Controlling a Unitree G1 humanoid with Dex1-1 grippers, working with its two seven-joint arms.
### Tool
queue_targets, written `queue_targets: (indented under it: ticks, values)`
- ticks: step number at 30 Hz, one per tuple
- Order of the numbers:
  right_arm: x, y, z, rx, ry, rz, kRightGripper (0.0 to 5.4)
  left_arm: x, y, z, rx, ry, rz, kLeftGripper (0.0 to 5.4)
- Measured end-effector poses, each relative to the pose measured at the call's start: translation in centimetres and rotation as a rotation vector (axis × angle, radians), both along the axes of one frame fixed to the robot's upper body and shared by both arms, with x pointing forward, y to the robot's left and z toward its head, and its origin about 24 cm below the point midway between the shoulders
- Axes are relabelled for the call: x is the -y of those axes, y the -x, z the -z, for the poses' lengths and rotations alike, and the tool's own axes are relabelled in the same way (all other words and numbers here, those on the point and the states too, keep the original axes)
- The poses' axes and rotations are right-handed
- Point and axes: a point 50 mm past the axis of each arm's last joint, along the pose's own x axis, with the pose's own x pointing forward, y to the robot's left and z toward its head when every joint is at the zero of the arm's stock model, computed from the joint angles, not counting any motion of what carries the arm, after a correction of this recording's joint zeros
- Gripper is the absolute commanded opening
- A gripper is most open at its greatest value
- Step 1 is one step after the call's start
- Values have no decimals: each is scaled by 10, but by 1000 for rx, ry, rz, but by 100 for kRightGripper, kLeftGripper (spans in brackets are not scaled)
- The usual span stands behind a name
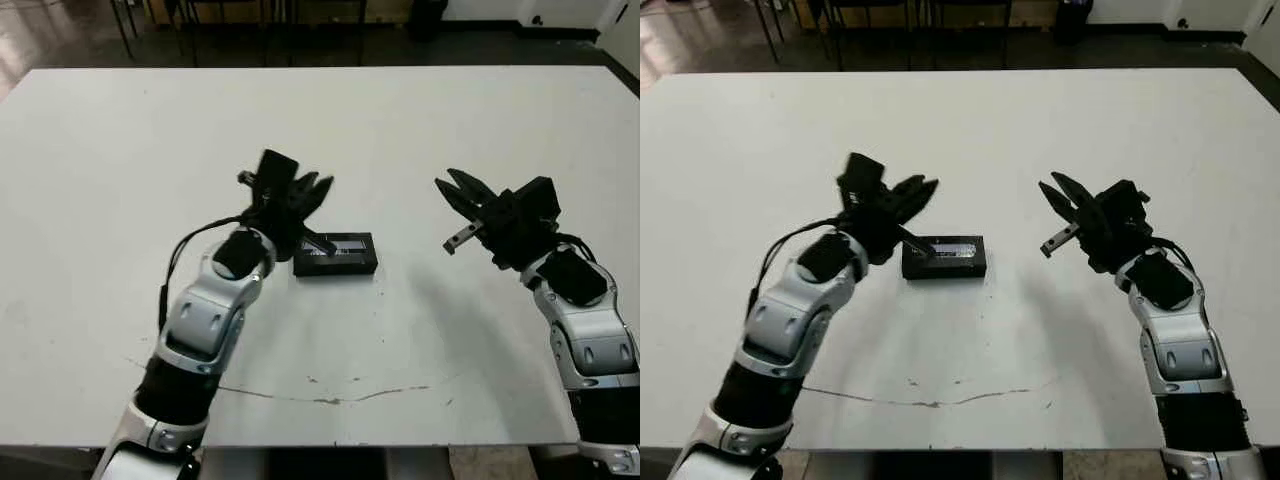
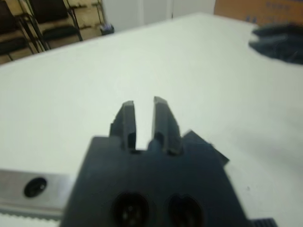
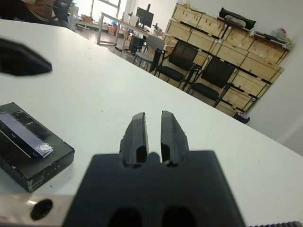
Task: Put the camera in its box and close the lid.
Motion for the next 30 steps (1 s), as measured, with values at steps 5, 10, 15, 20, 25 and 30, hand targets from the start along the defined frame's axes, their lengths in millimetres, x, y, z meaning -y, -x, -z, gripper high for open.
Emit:
queue_targets:
  ticks: [5, 10, 15, 20, 25, 30]
  values:
    - [0, 1, 1, 0, -3, 0, 0, 2, 5, 23, -123, -85, -5, 2]
    - [0, 2, 2, -3, -3, 0, 0, 1, 13, 37, -180, -165, -4, 2]
    - [0, 2, 2, -4, -3, 0, 0, -1, 26, 39, -213, -158, 31, 2]
    - [1, 2, 3, -5, -3, 1, 0, -4, 34, 38, -246, -134, 48, 2]
    - [1, 1, 2, -4, -3, 0, 0, -13, 33, 34, -247, -112, 47, 2]
    - [1, 1, 1, 0, -1, 1, 0, -31, 26, 14, -192, 11, -24, 2]
